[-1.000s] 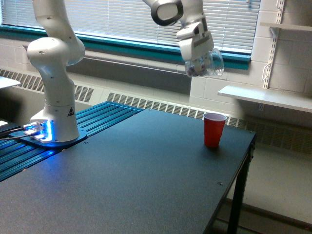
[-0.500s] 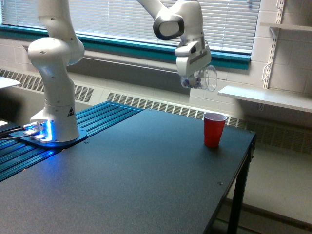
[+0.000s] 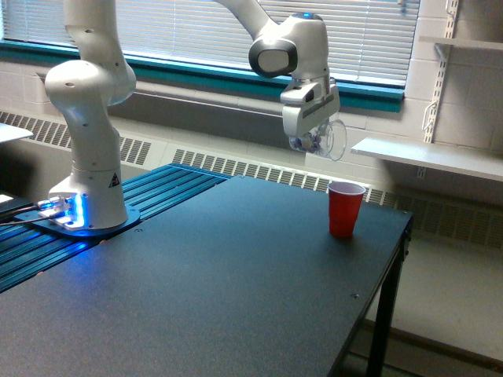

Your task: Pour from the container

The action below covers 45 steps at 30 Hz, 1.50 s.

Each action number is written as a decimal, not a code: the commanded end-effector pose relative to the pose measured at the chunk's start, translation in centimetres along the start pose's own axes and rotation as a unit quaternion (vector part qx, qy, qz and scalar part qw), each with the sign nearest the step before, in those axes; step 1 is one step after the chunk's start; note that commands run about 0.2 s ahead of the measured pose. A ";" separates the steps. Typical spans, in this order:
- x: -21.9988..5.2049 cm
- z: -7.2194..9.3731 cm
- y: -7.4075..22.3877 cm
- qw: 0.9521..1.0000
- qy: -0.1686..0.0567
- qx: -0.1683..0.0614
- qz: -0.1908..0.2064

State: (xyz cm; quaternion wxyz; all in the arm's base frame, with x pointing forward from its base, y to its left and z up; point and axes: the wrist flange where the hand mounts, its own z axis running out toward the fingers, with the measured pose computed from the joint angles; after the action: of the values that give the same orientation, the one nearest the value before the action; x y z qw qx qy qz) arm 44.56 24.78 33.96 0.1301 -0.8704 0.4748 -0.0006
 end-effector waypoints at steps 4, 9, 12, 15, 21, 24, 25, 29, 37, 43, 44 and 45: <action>-1.3 1.9 0.2 0.999 -0.020 -0.022 -0.014; -1.4 3.1 0.3 0.999 -0.037 -0.035 -0.013; -1.6 3.5 0.2 0.998 -0.028 -0.049 -0.027; -1.4 3.6 -0.2 0.998 -0.028 -0.047 -0.024; -1.0 3.4 -0.8 0.998 -0.035 -0.041 -0.013; -1.1 3.2 -1.1 0.998 -0.036 -0.039 -0.014; -1.1 3.2 -1.2 0.998 -0.038 -0.039 -0.013; -1.3 3.1 -1.5 0.998 -0.048 -0.037 -0.009; -1.4 3.3 -1.6 0.997 -0.070 -0.044 -0.001; -1.1 3.4 -1.5 0.996 -0.082 -0.045 0.008; -1.1 3.4 -1.5 0.996 -0.081 -0.045 0.009; -1.0 3.3 -1.6 0.996 -0.081 -0.045 0.009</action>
State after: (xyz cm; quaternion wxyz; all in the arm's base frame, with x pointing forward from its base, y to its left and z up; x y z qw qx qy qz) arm 45.51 27.27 31.19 0.1265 -0.8647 0.4780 0.0884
